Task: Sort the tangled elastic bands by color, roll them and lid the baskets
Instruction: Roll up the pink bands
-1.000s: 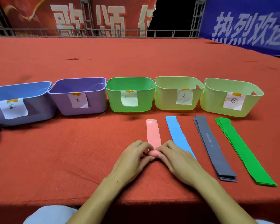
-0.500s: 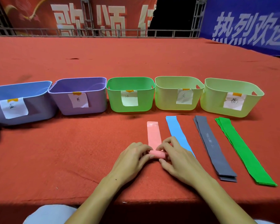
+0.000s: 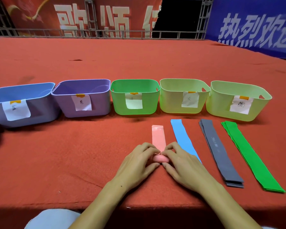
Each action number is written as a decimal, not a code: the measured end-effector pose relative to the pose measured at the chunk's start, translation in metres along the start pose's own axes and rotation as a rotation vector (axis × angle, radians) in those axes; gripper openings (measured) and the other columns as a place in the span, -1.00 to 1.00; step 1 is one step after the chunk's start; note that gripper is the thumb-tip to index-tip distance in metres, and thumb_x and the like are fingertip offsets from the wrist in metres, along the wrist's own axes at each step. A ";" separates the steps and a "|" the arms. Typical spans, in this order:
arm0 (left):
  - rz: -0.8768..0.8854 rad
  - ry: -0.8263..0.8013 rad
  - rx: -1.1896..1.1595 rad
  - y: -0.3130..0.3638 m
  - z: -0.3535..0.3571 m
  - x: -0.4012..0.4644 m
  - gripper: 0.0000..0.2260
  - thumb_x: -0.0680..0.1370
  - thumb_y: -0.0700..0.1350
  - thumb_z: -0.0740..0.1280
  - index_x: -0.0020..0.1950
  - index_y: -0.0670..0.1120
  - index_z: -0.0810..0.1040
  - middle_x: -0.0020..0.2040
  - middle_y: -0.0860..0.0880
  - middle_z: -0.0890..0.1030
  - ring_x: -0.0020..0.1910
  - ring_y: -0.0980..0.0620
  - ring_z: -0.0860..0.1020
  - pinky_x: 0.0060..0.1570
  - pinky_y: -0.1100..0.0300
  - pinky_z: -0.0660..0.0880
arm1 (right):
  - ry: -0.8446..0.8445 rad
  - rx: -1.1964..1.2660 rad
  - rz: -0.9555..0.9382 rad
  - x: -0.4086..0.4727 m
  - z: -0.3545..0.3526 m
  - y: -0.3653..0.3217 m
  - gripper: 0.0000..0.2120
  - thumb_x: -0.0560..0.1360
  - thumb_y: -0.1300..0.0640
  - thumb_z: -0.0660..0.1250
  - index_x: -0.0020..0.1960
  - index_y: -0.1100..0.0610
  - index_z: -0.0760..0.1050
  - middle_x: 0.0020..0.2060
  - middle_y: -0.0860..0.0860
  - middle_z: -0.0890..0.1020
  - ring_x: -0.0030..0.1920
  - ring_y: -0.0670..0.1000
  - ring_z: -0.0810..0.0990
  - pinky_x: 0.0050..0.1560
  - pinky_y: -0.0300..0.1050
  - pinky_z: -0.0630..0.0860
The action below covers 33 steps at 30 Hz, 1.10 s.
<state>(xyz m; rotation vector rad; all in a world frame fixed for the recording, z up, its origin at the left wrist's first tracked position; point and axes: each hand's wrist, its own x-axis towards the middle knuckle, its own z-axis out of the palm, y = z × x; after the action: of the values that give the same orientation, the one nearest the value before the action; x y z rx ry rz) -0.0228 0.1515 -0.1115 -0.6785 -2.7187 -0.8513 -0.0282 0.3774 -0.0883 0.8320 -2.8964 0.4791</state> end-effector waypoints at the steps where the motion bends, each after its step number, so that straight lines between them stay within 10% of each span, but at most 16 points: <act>1: 0.004 0.000 0.028 0.001 0.000 0.001 -0.72 0.65 0.11 0.36 0.35 0.17 0.52 0.24 0.24 0.52 0.17 0.14 0.50 0.13 0.05 0.55 | -0.005 -0.007 -0.004 0.000 0.000 0.000 -0.74 0.67 -0.17 0.18 0.32 -0.14 0.42 0.23 -0.20 0.39 0.11 -0.07 0.55 0.04 0.02 0.59; 23: -0.042 -0.034 -0.010 -0.002 -0.002 0.002 -0.67 0.70 0.24 0.18 0.35 0.14 0.55 0.18 0.18 0.50 0.12 0.11 0.53 0.13 0.01 0.54 | -0.007 0.046 0.040 0.003 0.004 0.005 -0.74 0.67 -0.25 0.17 0.28 -0.17 0.41 0.16 -0.22 0.42 0.06 -0.07 0.57 0.02 0.07 0.59; 33: -0.044 0.008 -0.055 -0.005 -0.004 0.003 -0.74 0.63 0.15 0.40 0.28 0.18 0.48 0.09 0.21 0.57 0.05 0.16 0.52 0.08 0.03 0.54 | -0.059 0.034 0.050 0.002 0.002 0.003 -0.69 0.71 -0.25 0.07 0.37 -0.19 0.40 0.17 -0.23 0.40 0.13 -0.07 0.56 0.10 0.03 0.57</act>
<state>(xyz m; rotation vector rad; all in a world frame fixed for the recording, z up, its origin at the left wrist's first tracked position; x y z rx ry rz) -0.0274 0.1467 -0.1096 -0.6263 -2.7222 -0.9397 -0.0314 0.3779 -0.0908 0.7929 -2.9770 0.5183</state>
